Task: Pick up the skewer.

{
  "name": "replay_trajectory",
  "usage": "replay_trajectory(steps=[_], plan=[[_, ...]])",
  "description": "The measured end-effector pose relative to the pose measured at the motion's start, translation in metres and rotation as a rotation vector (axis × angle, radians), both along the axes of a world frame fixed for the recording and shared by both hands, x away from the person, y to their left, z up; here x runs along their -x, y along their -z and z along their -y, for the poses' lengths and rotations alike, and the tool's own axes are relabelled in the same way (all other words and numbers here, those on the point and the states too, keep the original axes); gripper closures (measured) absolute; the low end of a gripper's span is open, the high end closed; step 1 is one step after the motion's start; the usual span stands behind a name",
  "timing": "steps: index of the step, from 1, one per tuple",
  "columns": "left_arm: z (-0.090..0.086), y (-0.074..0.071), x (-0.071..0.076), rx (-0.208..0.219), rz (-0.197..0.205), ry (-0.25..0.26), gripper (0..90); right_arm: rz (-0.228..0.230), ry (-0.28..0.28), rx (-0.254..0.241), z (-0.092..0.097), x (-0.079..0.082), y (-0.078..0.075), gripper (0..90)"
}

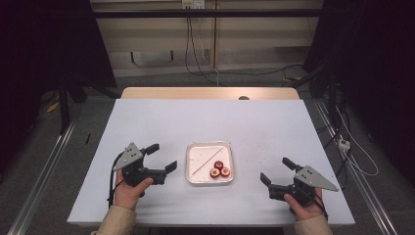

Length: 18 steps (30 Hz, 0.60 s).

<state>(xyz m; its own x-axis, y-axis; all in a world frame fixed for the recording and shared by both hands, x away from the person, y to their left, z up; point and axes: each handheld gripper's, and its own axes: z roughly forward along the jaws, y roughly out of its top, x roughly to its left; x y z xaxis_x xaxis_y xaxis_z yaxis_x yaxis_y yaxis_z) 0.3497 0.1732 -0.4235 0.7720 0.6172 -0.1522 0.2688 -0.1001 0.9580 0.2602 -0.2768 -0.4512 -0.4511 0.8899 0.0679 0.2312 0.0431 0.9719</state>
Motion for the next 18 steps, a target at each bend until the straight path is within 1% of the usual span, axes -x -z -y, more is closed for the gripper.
replay_trajectory(steps=[2,3,7,11,13,14,18], plan=[[0.007,0.0,-0.002,-0.01,-0.011,0.0,5.9,0.002,0.0,0.001,0.0,0.0,0.0,2.9],[0.01,0.0,-0.002,-0.006,-0.016,0.005,5.8,0.004,0.0,0.002,0.0,0.0,-0.001,2.9],[0.02,-0.001,-0.006,-0.015,-0.021,0.018,5.7,0.005,-0.002,0.011,0.0,0.0,0.0,2.8],[0.032,-0.002,-0.009,-0.037,-0.031,0.024,5.7,0.007,-0.004,0.014,-0.001,0.0,0.0,2.8],[0.038,-0.002,-0.01,-0.045,-0.039,0.033,5.7,0.006,-0.004,0.011,-0.001,0.0,0.0,2.8],[0.041,-0.003,-0.011,-0.056,-0.035,0.04,5.7,0.007,-0.005,0.011,-0.001,0.0,-0.001,2.8],[0.053,-0.004,-0.013,-0.068,-0.046,0.066,5.7,0.007,-0.004,0.01,-0.001,-0.001,0.0,2.8]])
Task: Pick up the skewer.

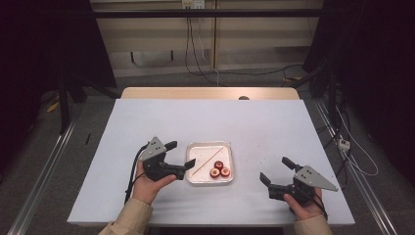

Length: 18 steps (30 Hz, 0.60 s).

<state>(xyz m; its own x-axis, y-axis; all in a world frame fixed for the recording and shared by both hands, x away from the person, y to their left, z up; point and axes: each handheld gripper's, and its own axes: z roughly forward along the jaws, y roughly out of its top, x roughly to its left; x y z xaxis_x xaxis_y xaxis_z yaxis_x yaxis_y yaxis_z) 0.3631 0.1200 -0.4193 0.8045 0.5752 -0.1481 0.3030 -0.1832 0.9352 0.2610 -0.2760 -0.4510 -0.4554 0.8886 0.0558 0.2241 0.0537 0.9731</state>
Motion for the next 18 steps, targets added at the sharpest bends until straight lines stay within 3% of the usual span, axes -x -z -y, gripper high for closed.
replay_trajectory(steps=[12,18], plan=[[0.03,0.001,-0.011,-0.083,-0.06,0.028,5.7,0.004,-0.004,-0.004,-0.001,0.0,0.0,2.9],[0.041,0.002,-0.018,-0.168,-0.074,0.059,27.5,0.007,-0.003,-0.004,0.0,0.0,-0.001,3.1]])
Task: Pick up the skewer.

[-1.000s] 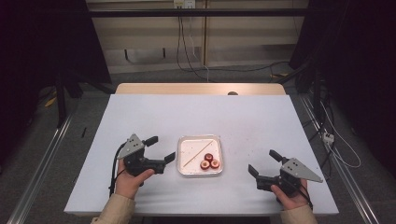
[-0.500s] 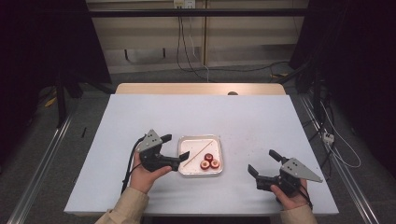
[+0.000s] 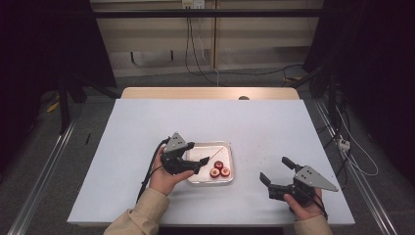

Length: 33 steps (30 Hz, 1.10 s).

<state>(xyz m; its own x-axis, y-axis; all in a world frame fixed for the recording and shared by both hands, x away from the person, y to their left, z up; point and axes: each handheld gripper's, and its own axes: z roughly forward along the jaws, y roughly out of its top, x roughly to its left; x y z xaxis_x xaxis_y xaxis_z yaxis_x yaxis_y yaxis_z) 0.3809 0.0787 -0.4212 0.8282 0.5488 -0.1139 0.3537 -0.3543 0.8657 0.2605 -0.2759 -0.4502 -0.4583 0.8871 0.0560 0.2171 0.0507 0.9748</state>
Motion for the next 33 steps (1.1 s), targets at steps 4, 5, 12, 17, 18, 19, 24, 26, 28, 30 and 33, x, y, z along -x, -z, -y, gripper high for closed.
replay_trajectory(steps=[4,5,12,17,18,19,24,26,28,30,33], plan=[[0.006,0.002,-0.007,-0.049,-0.029,0.017,42.8,0.003,0.002,-0.003,0.0,0.0,0.0,3.1],[0.008,0.002,-0.008,-0.058,-0.041,0.017,44.2,0.003,0.002,-0.002,0.0,0.0,0.0,3.1],[0.023,0.009,-0.017,-0.147,-0.128,0.02,57.3,0.006,-0.004,0.004,0.001,0.0,0.0,3.1],[0.029,0.016,-0.023,-0.203,-0.143,-0.008,63.9,0.008,-0.004,0.006,0.001,0.0,0.0,3.2],[0.03,0.017,-0.024,-0.209,-0.161,0.002,66.6,0.006,-0.003,0.001,0.001,0.0,0.0,3.2],[0.031,0.018,-0.024,-0.224,-0.167,-0.012,67.6,0.006,-0.003,0.002,0.001,0.0,0.0,3.2],[0.04,0.02,-0.028,-0.264,-0.165,0.017,71.6,0.01,-0.004,0.002,0.001,0.0,0.0,3.2],[0.043,0.021,-0.028,-0.275,-0.17,0.028,73.2,0.008,-0.003,0.002,0.001,0.0,0.0,3.1],[0.046,0.023,-0.028,-0.293,-0.176,0.031,74.5,0.007,-0.003,0.003,0.001,0.0,0.0,3.2],[0.048,0.024,-0.028,-0.303,-0.179,0.027,76.1,0.009,-0.005,0.002,0.001,0.0,0.0,3.2],[0.049,0.023,-0.029,-0.316,-0.195,0.034,82.4,0.005,0.0,-0.008,0.001,0.001,-0.001,3.1]])
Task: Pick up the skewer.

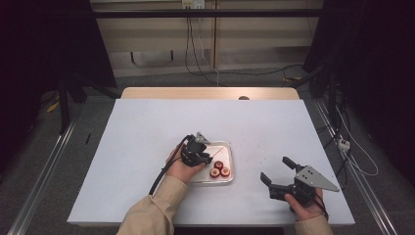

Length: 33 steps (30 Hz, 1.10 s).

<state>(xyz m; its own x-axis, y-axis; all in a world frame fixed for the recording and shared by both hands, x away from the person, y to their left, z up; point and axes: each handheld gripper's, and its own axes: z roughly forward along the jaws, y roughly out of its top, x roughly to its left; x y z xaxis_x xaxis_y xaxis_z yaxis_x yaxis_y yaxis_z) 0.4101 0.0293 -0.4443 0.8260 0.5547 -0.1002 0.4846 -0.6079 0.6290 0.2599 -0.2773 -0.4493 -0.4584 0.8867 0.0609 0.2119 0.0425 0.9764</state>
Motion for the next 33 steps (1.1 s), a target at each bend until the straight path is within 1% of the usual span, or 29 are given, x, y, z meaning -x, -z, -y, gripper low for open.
replay_trajectory(steps=[1,2,4,5,6,8,12,13,15,16,17,18,19,20,21,22,23,24,25,26,27,30,32,33], plan=[[0.001,-0.001,0.0,-0.005,-0.027,-0.001,86.5,0.001,0.001,0.002,0.0,0.0,0.0,3.1],[0.002,-0.003,0.0,-0.02,-0.029,-0.001,89.1,-0.001,0.001,0.003,0.001,0.0,0.0,3.1],[0.006,-0.004,0.002,-0.044,-0.022,-0.008,89.4,0.0,0.002,0.001,0.001,0.0,0.0,3.1],[0.006,-0.004,0.001,-0.041,-0.031,-0.004,89.5,0.002,0.0,0.006,0.001,0.0,0.0,3.1],[0.006,-0.004,0.001,-0.042,-0.031,-0.015,89.6,0.002,0.0,0.006,0.001,0.0,0.0,3.1],[0.004,-0.004,0.0,-0.025,-0.048,-0.028,89.8,0.003,-0.001,0.005,0.001,0.0,0.0,3.1],[0.002,-0.004,0.001,-0.01,-0.059,-0.059,89.9,0.005,0.001,0.004,0.002,0.0,0.0,3.1],[0.001,-0.005,0.0,-0.005,-0.064,-0.058,89.9,0.006,0.002,0.002,0.002,0.0,0.0,3.1],[-0.002,-0.009,0.0,0.008,-0.064,-0.064,89.9,0.007,0.002,0.003,0.002,0.0,0.0,3.1],[-0.004,-0.011,0.0,0.021,-0.07,-0.061,89.9,0.005,0.002,0.003,0.002,0.0,0.0,3.1],[-0.006,-0.014,0.0,0.023,-0.076,-0.061,89.9,0.003,0.002,0.0,0.002,0.0,0.0,3.1],[-0.007,-0.016,0.001,0.012,-0.079,-0.06,89.9,0.003,0.003,0.0,0.002,0.0,0.0,3.1],[-0.009,-0.018,0.001,0.018,-0.076,-0.059,89.9,0.001,0.003,-0.003,0.001,0.0,0.0,3.1],[-0.012,-0.021,0.001,0.024,-0.087,-0.053,89.9,0.001,0.003,-0.003,0.001,0.0,0.0,3.1],[-0.013,-0.023,0.001,0.022,-0.089,-0.058,89.9,0.001,0.002,-0.004,0.001,0.0,0.0,3.1],[-0.015,-0.024,0.002,0.011,-0.09,-0.056,89.9,0.001,0.0,-0.001,0.001,0.0,0.0,3.1],[-0.017,-0.024,0.002,-0.001,-0.104,-0.047,89.8,0.002,-0.001,0.004,0.001,0.0,0.0,3.1],[-0.018,-0.023,0.003,-0.012,-0.106,-0.053,89.8,0.002,-0.001,0.004,0.001,0.0,0.0,3.1],[-0.019,-0.021,0.004,-0.035,-0.109,-0.05,89.8,0.005,-0.002,0.005,0.001,0.0,0.0,3.1],[-0.021,-0.019,0.004,-0.039,-0.113,-0.05,89.8,0.004,-0.001,0.005,0.001,0.0,0.0,3.1],[-0.023,-0.016,0.005,-0.031,-0.114,-0.06,89.7,0.004,-0.002,0.003,0.0,0.0,0.0,3.1],[-0.025,-0.013,0.005,-0.02,-0.112,-0.058,89.6,0.006,-0.003,0.008,0.0,-0.001,0.0,3.1],[-0.024,-0.013,0.006,-0.03,-0.105,-0.047,88.8,0.006,-0.004,0.01,0.0,-0.001,0.001,3.1],[-0.023,-0.012,0.006,-0.042,-0.112,-0.038,87.8,0.007,-0.004,0.009,0.0,-0.001,0.001,3.1]])
